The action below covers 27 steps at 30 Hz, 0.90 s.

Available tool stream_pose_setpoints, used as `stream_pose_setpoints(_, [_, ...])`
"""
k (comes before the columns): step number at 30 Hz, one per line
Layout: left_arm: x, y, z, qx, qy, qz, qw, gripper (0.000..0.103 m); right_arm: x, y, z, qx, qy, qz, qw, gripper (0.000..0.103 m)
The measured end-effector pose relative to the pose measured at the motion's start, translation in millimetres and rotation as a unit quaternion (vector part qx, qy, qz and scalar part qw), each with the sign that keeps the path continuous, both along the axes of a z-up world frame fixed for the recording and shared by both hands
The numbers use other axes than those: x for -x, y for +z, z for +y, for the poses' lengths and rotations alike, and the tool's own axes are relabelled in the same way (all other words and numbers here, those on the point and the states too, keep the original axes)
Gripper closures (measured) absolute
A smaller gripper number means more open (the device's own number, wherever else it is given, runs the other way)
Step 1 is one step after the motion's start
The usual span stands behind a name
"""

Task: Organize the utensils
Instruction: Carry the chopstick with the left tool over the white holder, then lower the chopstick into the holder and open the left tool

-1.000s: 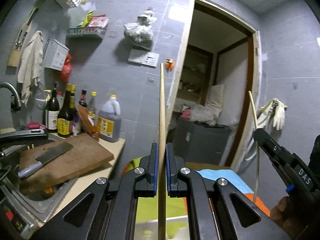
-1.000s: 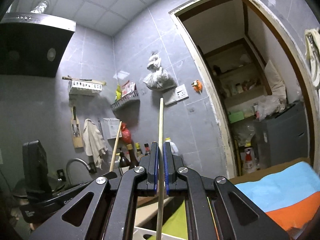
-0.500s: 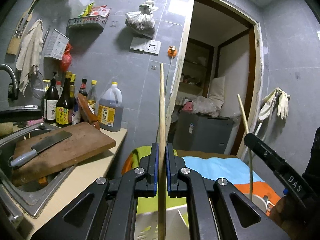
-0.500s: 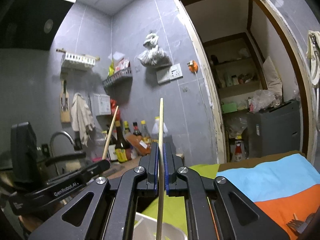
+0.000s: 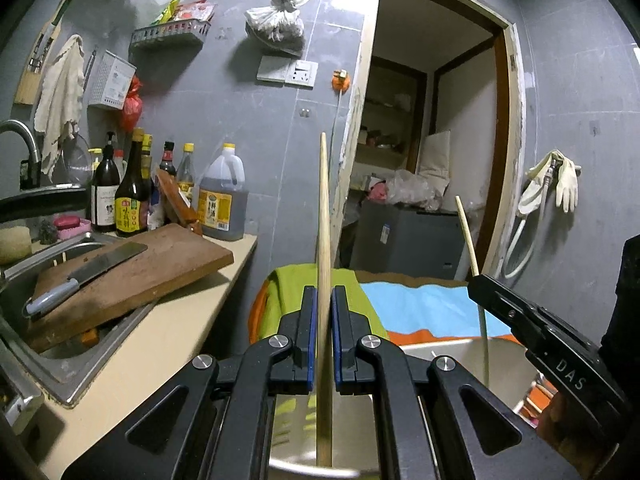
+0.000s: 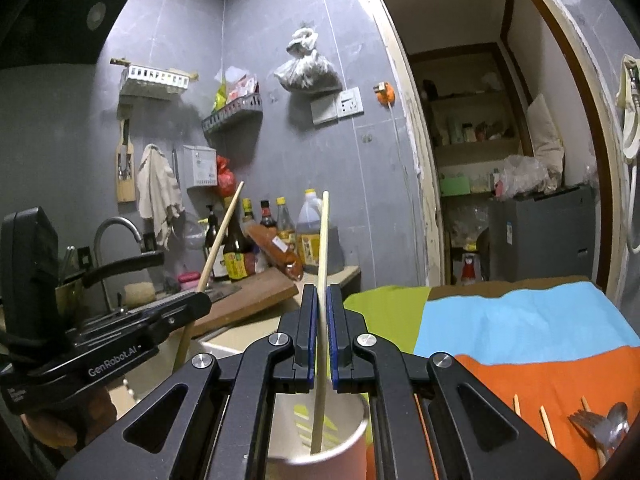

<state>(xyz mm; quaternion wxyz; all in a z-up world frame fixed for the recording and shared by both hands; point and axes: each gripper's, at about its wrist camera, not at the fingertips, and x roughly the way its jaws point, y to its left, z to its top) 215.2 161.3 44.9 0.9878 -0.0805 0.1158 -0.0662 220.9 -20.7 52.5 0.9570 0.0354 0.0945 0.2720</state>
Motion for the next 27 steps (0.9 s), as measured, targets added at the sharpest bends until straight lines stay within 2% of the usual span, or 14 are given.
stream_pose_setpoints(12, [11.8,-0.6,-2.4,-0.01,-0.012,0.012,0.9998,0.098,6.3,-1.5,-4.9,0.007,0.005,0.025,1.0,0.097])
stream_pose_setpoints(19, [16.2,1.5,-0.7,0.003,-0.019,0.017,0.9997,0.094,9.6,0.5,-11.8,0.0,0.008,0.027,1.0,0.085])
stream_pose_setpoints(21, [18.3,2.7,-0.6,0.006,-0.017,0.017,0.9997,0.092,12.0,2.9,-14.0,-0.003,0.006,0.025,1.0,0.082])
stream_pose_setpoints(27, [33.9,16.4,-4.6,0.017,-0.017,-0.003,0.9997,0.077,22.1,16.3,-30.6,-0.012,-0.008,0.011,1.0,0.074])
